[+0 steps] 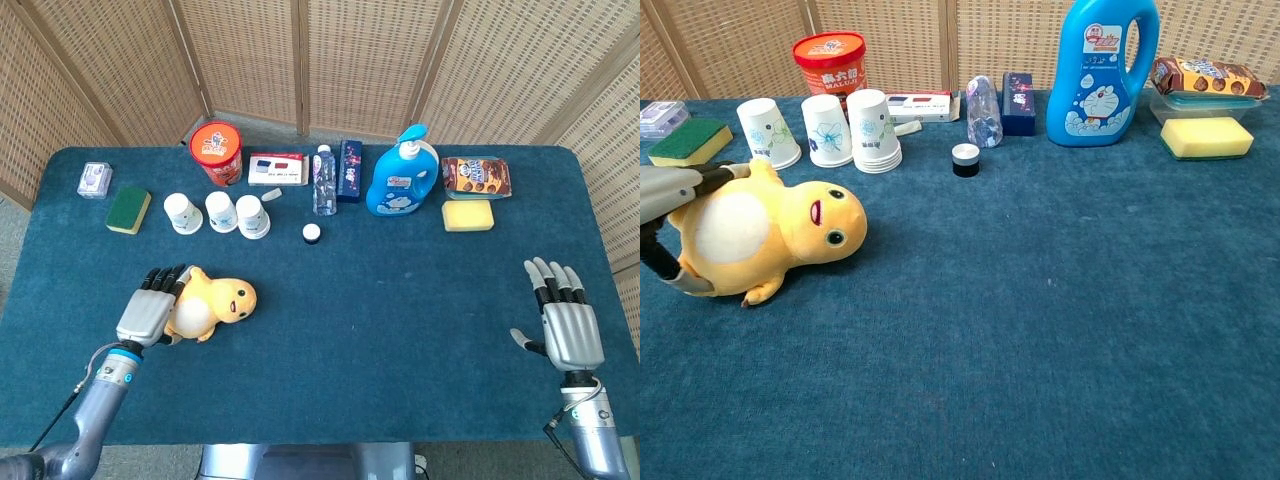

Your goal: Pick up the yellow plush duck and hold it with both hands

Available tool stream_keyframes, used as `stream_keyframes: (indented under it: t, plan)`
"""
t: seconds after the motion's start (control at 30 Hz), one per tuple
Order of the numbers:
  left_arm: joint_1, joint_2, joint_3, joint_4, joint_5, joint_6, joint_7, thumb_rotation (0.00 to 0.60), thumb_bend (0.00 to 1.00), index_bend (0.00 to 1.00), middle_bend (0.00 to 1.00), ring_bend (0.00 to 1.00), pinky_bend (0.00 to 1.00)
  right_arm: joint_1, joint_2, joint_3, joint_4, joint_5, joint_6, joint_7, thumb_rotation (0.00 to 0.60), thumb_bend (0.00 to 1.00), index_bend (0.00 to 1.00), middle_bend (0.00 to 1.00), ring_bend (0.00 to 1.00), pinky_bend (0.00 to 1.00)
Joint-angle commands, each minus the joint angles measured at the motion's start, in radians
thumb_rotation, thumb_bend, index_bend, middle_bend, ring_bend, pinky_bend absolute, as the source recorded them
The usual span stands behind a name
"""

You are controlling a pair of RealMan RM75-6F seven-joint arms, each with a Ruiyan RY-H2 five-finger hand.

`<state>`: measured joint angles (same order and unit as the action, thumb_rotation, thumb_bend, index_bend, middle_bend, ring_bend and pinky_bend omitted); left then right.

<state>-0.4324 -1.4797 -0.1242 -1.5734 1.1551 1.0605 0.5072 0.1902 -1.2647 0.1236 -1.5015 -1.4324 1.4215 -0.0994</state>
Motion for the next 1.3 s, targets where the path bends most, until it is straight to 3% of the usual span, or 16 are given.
stream_keyframes:
  t: [0.03, 0.13, 0.17, 0.23, 0.4, 0.53, 0.73, 0.97, 1.3]
  plan:
    - [-0.016, -0.034, -0.015, 0.024, -0.019, 0.011, 0.017, 0.600, 0.01, 0.18, 0.17, 0.17, 0.41, 0.000, 0.001, 0.001, 0.001, 0.000, 0.001, 0.004, 0.600, 0.00, 0.00, 0.00, 0.00, 0.00]
    - [-0.022, -0.064, -0.020, 0.044, -0.007, 0.042, 0.027, 0.600, 0.08, 0.50, 0.50, 0.45, 0.65, 0.000, 0.000, 0.000, 0.002, -0.003, 0.002, 0.003, 0.600, 0.00, 0.00, 0.00, 0.00, 0.00]
    - [-0.022, -0.074, -0.018, 0.052, 0.003, 0.057, 0.028, 0.600, 0.10, 0.58, 0.57, 0.51, 0.70, 0.000, 0.000, -0.001, 0.001, -0.005, 0.002, 0.005, 0.600, 0.00, 0.00, 0.00, 0.00, 0.00]
    - [-0.020, -0.084, -0.013, 0.063, 0.020, 0.073, 0.022, 0.600, 0.13, 0.64, 0.64, 0.56, 0.74, 0.001, 0.000, -0.003, 0.000, -0.007, 0.001, 0.007, 0.600, 0.00, 0.00, 0.00, 0.00, 0.00]
    - [-0.011, -0.088, -0.009, 0.083, 0.084, 0.117, -0.062, 0.600, 0.13, 0.65, 0.65, 0.58, 0.75, 0.001, 0.001, -0.007, -0.001, -0.006, -0.007, 0.010, 0.600, 0.00, 0.00, 0.00, 0.00, 0.00]
    - [-0.003, -0.058, -0.002, 0.094, 0.190, 0.157, -0.225, 0.600, 0.13, 0.65, 0.65, 0.58, 0.75, 0.006, 0.010, -0.018, -0.021, -0.013, -0.033, 0.059, 0.600, 0.00, 0.00, 0.00, 0.00, 0.00]
    - [-0.038, -0.014, 0.032, 0.144, 0.390, 0.192, -0.496, 0.600, 0.13, 0.65, 0.65, 0.57, 0.75, 0.030, 0.048, -0.030, -0.069, -0.041, -0.091, 0.191, 0.600, 0.00, 0.00, 0.00, 0.00, 0.00]
    - [-0.111, -0.048, 0.055, 0.262, 0.542, 0.225, -0.732, 0.600, 0.12, 0.64, 0.64, 0.55, 0.75, 0.107, 0.124, -0.047, -0.163, -0.103, -0.216, 0.412, 0.600, 0.00, 0.00, 0.01, 0.00, 0.05]
    - [-0.212, -0.162, 0.052, 0.438, 0.627, 0.242, -0.829, 0.600, 0.12, 0.63, 0.63, 0.55, 0.75, 0.184, 0.163, -0.035, -0.252, -0.142, -0.289, 0.561, 0.600, 0.00, 0.00, 0.10, 0.07, 0.20]
